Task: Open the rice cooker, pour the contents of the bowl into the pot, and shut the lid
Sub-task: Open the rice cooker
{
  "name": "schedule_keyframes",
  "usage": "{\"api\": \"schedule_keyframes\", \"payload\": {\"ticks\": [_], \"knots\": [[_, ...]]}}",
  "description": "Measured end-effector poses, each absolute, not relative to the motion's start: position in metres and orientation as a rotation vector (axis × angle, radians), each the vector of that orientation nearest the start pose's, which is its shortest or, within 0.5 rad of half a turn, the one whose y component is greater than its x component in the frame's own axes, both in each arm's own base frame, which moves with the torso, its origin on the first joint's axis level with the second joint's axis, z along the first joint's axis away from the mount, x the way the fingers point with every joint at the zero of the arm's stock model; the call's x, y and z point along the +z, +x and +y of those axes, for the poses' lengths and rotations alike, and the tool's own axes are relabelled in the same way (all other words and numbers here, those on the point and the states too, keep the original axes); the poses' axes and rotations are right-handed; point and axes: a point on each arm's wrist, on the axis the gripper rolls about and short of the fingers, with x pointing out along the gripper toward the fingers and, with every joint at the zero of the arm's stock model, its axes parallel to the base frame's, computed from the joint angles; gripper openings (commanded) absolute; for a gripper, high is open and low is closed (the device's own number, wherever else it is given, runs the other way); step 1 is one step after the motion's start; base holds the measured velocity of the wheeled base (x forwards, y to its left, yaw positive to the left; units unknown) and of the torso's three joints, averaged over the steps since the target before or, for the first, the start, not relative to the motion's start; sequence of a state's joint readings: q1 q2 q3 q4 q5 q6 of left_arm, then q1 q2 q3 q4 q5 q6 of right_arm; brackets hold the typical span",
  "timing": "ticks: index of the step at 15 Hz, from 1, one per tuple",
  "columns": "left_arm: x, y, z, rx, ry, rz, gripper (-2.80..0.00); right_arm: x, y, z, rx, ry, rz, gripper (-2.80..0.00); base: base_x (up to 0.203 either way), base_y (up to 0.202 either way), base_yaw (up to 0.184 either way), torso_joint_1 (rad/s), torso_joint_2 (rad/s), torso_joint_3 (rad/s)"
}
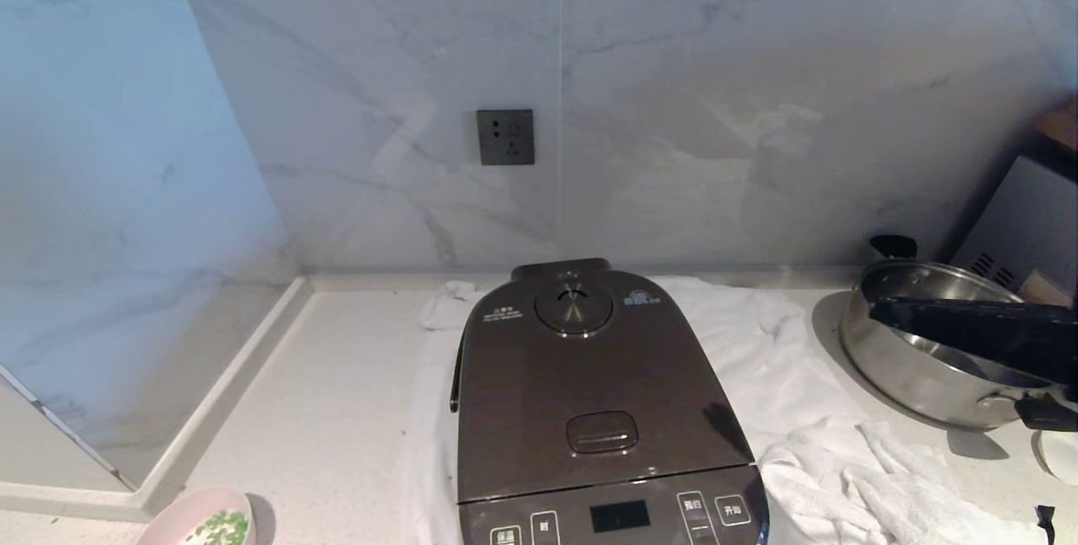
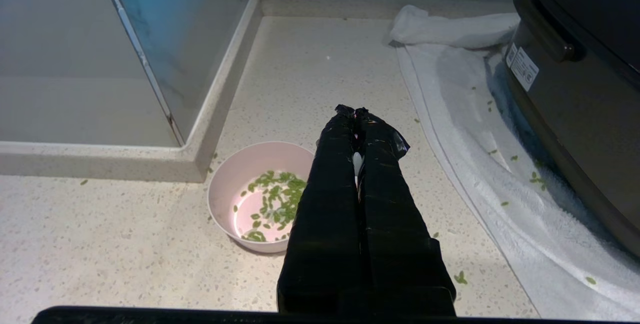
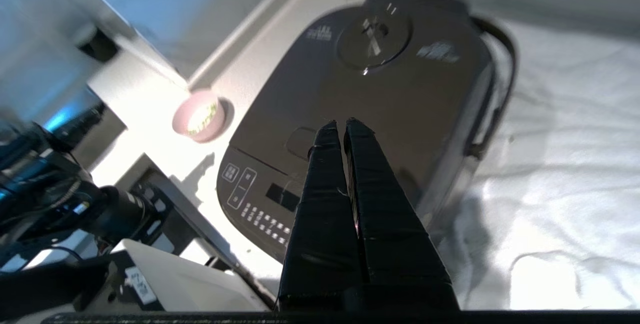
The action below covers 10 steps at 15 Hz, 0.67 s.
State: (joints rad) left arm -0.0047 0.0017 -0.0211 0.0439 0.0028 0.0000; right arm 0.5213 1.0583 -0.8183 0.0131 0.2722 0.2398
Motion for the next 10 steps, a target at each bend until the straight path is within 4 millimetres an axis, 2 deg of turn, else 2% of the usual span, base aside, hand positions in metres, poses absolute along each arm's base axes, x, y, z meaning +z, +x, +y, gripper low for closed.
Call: {"api": "schedule_keyframes", "payload": {"ticks": [4,7,10], "knots": [[0.077,-0.024,0.0,-0.002,0.001,0.026,-2.8,0.264,0.129,0.123,0.692,0.15,0.56,-2.8,0.0,0.0,0.0,0.0,0.0,0.0],[0.077,-0.024,0.0,-0.001,0.001,0.027,-2.8,0.251,0.142,0.146,0.694,0.12,0.65,-2.8,0.0,0.0,0.0,0.0,0.0,0.0],[0.077,-0.024,0.0,-0.002,0.001,0.027,-2.8,0.249,0.146,0.155,0.732,0.124,0.688,-2.8,0.0,0.0,0.0,0.0,0.0,0.0]]}}
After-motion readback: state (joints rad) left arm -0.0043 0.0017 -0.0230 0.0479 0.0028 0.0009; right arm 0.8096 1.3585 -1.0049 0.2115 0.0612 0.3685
